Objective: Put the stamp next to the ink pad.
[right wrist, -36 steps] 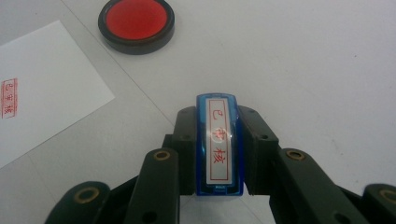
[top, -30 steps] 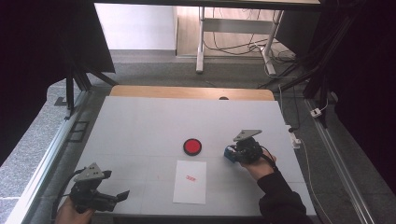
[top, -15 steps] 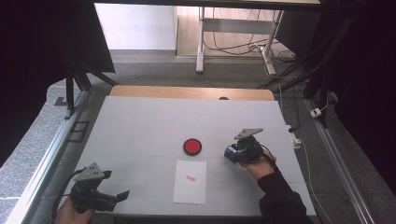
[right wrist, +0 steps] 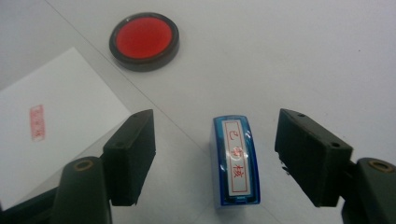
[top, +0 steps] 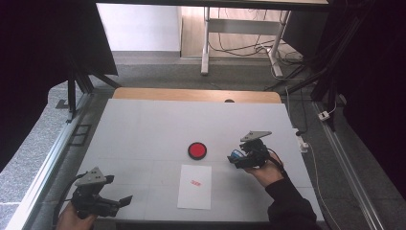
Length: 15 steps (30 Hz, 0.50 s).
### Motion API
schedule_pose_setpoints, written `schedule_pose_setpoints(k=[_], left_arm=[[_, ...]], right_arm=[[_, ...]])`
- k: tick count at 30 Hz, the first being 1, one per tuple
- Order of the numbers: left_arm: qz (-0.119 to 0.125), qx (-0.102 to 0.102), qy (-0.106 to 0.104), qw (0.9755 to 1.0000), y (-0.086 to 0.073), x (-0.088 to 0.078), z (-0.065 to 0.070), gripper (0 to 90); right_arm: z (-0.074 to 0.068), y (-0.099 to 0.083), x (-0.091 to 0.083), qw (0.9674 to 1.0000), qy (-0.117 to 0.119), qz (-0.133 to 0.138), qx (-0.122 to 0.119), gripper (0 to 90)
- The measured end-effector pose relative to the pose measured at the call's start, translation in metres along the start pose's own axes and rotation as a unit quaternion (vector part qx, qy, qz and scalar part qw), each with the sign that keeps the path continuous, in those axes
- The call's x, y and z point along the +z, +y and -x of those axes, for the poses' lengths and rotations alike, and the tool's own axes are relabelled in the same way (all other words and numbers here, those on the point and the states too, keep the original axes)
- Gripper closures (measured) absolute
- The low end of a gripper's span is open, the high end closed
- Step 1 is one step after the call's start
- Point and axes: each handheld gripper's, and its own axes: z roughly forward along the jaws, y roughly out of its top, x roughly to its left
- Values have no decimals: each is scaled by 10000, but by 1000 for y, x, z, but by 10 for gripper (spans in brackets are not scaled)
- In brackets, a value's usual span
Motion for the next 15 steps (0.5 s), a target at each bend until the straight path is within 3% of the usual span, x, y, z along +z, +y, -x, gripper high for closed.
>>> schedule_pose_setpoints(k=[3,15], left_arm=[[-10,6,11,10000,0,0,0,0],[-15,-13,6,10000,0,1,0,0]], right_arm=[[-2,0,-4,9999,57,83,111,263],[-10,-4,-19,9994,164,250,175,123]])
